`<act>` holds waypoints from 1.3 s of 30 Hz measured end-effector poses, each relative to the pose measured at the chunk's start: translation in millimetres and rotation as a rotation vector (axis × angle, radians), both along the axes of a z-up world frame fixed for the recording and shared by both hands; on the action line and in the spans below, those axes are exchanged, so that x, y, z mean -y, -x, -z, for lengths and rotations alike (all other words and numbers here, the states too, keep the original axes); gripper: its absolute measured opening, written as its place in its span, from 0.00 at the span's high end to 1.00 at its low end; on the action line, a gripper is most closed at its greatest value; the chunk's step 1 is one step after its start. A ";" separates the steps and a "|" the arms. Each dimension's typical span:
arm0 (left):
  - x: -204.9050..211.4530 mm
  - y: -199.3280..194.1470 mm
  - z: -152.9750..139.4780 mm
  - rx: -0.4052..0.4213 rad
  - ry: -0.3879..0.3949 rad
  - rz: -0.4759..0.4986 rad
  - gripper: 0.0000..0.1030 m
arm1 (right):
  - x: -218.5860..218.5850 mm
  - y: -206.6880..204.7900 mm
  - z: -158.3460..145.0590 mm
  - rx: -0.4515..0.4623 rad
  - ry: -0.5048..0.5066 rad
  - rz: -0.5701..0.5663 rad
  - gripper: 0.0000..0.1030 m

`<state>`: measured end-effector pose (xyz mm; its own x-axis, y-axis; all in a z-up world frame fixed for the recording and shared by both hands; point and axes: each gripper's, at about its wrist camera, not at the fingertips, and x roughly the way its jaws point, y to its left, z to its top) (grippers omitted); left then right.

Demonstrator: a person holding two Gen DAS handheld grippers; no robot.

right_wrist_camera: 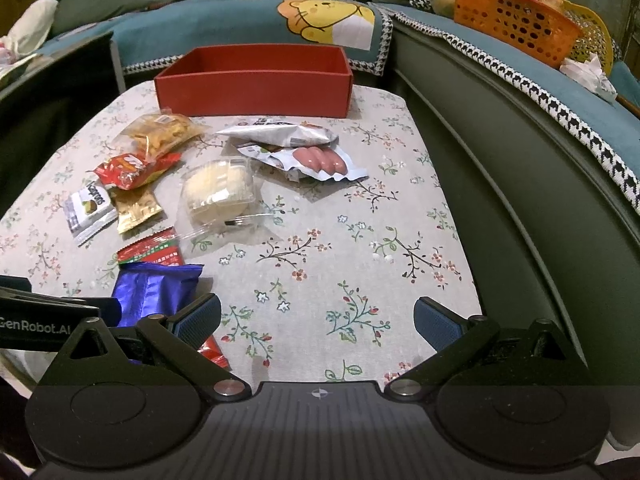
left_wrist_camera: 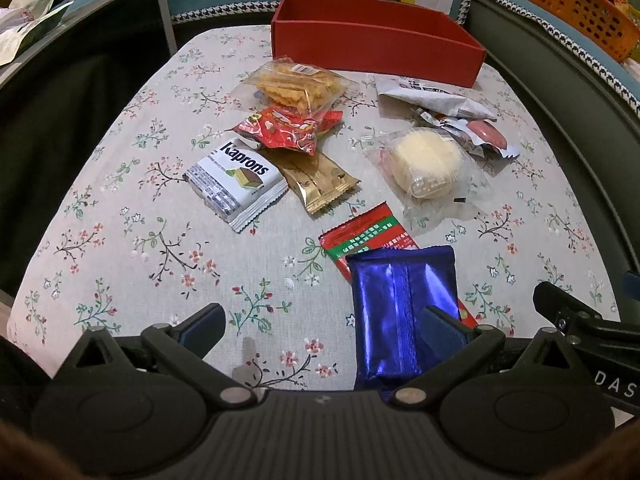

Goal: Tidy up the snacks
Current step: 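Lower the left tool over the blue foil packet and close on it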

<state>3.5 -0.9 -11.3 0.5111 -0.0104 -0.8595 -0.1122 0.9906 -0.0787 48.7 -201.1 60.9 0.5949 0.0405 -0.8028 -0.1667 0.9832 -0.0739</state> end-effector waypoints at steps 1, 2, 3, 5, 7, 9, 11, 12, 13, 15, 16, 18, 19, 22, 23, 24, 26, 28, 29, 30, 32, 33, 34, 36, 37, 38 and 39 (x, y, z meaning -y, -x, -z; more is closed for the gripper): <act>0.1 0.2 0.5 0.000 0.000 0.000 0.00 | 0.2 -0.2 0.0 0.000 0.000 0.001 0.00; 0.4 0.6 0.9 0.000 -0.001 0.000 0.00 | 0.7 -0.5 0.2 -0.001 0.000 0.002 0.00; 0.4 1.0 1.1 0.000 -0.002 0.001 0.00 | 0.8 -0.6 0.4 -0.002 0.000 0.002 0.00; 0.6 0.9 1.2 0.000 -0.002 0.000 0.00 | 1.0 -1.1 0.9 -0.004 0.001 0.002 0.00; 0.6 0.8 1.1 0.000 -0.002 0.001 0.00 | 0.6 -1.3 1.3 -0.006 0.003 0.003 0.00; 0.9 1.0 1.4 -0.001 -0.002 0.002 0.00 | 0.9 -1.8 2.1 -0.008 0.004 0.004 0.00; 1.3 0.9 1.4 -0.001 -0.002 0.001 0.00 | 1.3 -2.1 2.4 -0.010 0.004 0.004 0.00; 1.4 0.9 1.4 -0.001 -0.003 0.001 0.00 | 1.4 -1.9 2.5 -0.010 0.004 0.005 0.00; 1.4 0.9 1.4 -0.002 -0.003 0.001 0.00 | 1.3 -1.7 2.5 -0.010 0.004 0.005 0.00; 1.5 0.9 1.5 -0.002 -0.002 0.001 0.00 | 1.3 -2.0 2.6 -0.010 0.005 0.004 0.00; 1.6 0.9 1.5 -0.002 -0.002 0.001 0.00 | 1.4 -2.1 2.6 -0.010 0.005 0.004 0.00; 1.6 0.8 1.4 -0.003 -0.003 0.001 0.00 | 1.3 -2.0 2.7 -0.010 0.004 0.004 0.00; 1.6 0.8 1.4 -0.002 -0.003 0.001 0.00 | 1.4 -1.8 2.8 -0.010 0.005 0.004 0.00; 1.6 1.3 1.7 -0.003 -0.001 0.000 0.00 | 1.3 -2.2 2.8 -0.011 0.004 0.004 0.00; 1.8 1.6 2.1 -0.004 -0.002 0.000 0.00 | 1.3 -2.2 2.8 -0.010 0.004 0.004 0.00; 1.8 1.6 2.1 -0.004 -0.002 0.000 0.00 | 1.3 -2.1 2.8 -0.010 0.004 0.004 0.00; 1.7 1.8 2.2 -0.005 -0.002 0.000 0.00 | 1.3 -2.3 2.8 -0.011 0.003 0.004 0.00; 1.9 1.8 2.3 -0.007 -0.002 0.000 0.00 | 1.3 -2.2 3.2 -0.011 0.004 0.004 0.00; 1.8 1.9 2.3 -0.007 -0.002 -0.001 0.00 | 1.3 -2.4 3.0 -0.011 0.004 0.004 0.00; 1.7 2.5 2.4 -0.008 -0.001 -0.001 0.00 | 1.2 -2.3 3.0 -0.011 0.004 0.004 0.00; 2.4 1.4 2.2 -0.012 -0.002 -0.002 0.00 | 1.3 -2.4 3.1 -0.012 0.004 0.004 0.00; 2.4 1.7 2.4 -0.013 -0.002 -0.002 0.00 | 1.3 -2.3 3.2 -0.012 0.004 0.005 0.00; 2.5 1.2 2.4 -0.014 -0.002 -0.002 0.00 | 1.3 -2.4 3.1 -0.011 0.005 0.005 0.00; 3.4 -0.2 2.1 -0.018 -0.003 -0.002 0.00 | 1.9 -2.1 3.7 -0.012 0.005 0.005 0.00; 3.8 -0.4 2.2 -0.019 -0.004 -0.001 0.00 | 2.0 -2.2 3.7 -0.012 0.004 0.005 0.00; 4.2 -0.4 2.3 -0.021 -0.004 -0.001 0.00 | 2.0 -2.2 3.7 -0.012 0.004 0.005 0.00; 4.4 -0.4 2.4 -0.023 -0.005 -0.001 0.00 | 2.3 -1.9 4.0 -0.012 0.003 0.005 0.00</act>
